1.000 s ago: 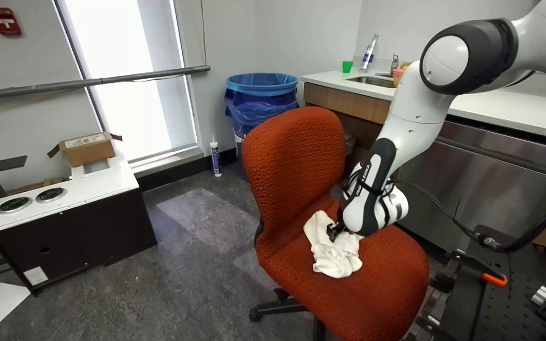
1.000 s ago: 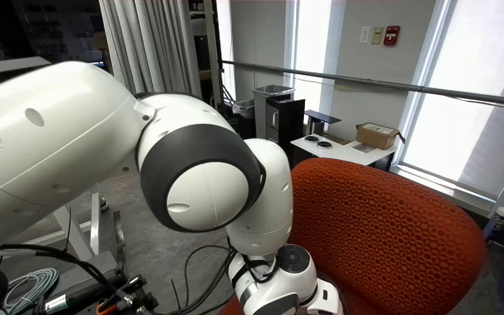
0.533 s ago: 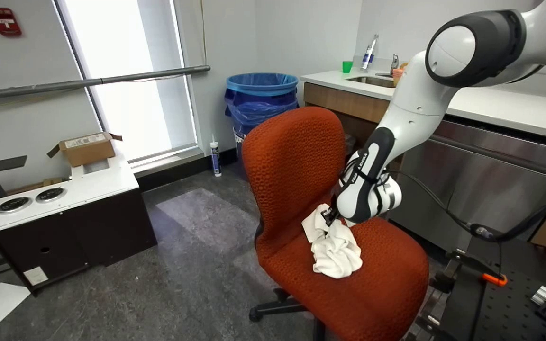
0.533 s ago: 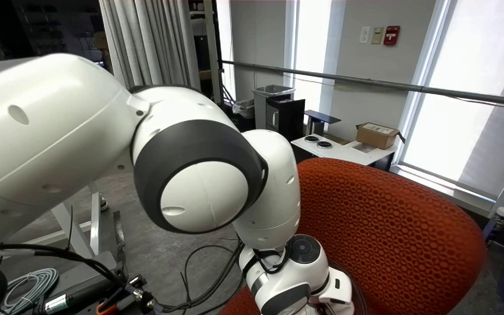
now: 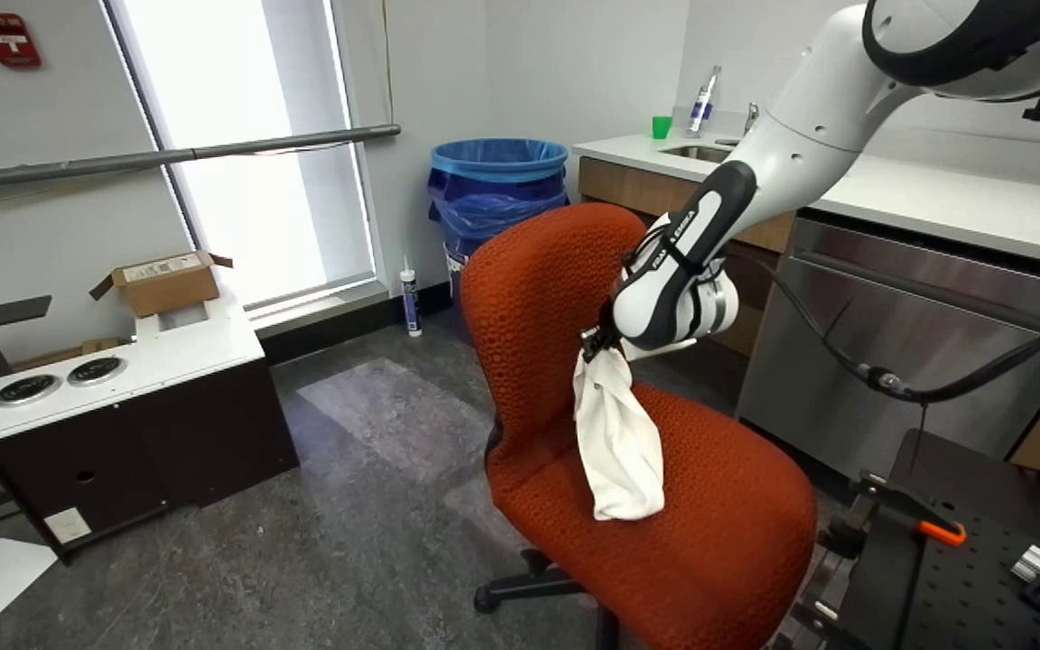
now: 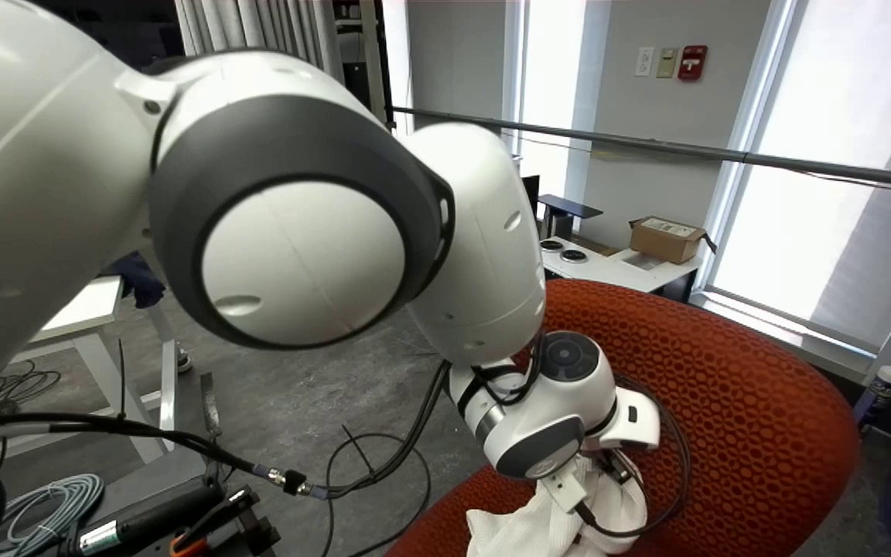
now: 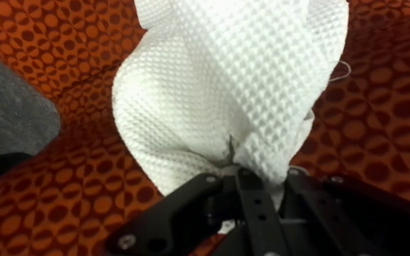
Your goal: Pick up the white cloth from the sitting base of the chair and put it on the chair back.
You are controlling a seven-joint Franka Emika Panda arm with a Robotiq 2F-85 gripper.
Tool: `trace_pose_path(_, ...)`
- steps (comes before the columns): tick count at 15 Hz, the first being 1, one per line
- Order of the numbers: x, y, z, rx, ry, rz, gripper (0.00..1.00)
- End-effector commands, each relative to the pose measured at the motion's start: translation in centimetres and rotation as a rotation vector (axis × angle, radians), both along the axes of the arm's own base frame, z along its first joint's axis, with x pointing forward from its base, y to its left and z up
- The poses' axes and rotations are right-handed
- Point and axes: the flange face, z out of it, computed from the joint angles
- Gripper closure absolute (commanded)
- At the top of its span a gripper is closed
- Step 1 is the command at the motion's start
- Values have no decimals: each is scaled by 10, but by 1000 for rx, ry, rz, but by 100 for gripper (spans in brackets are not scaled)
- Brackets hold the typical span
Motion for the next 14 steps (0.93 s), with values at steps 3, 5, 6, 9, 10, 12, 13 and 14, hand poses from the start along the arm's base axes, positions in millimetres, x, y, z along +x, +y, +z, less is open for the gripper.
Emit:
trace_pose_path(3,32,24,102,7,-5,62,100)
trace_pose_path(5,41,32,136,9,-14,80,100)
trace_pose_path(6,47,36,152,10,-15,86,100)
trace_pose_path(9,59,46,198,16,-16,97,100)
trace_pose_path(10,62,49,210,16,-18,102,100)
trace_pose_path(12,66,58,231,11,-25,103,100)
trace_pose_path(13,69,61,242,8,-35,98,100)
trace_pose_path(14,50,45,205,9,28,88,100)
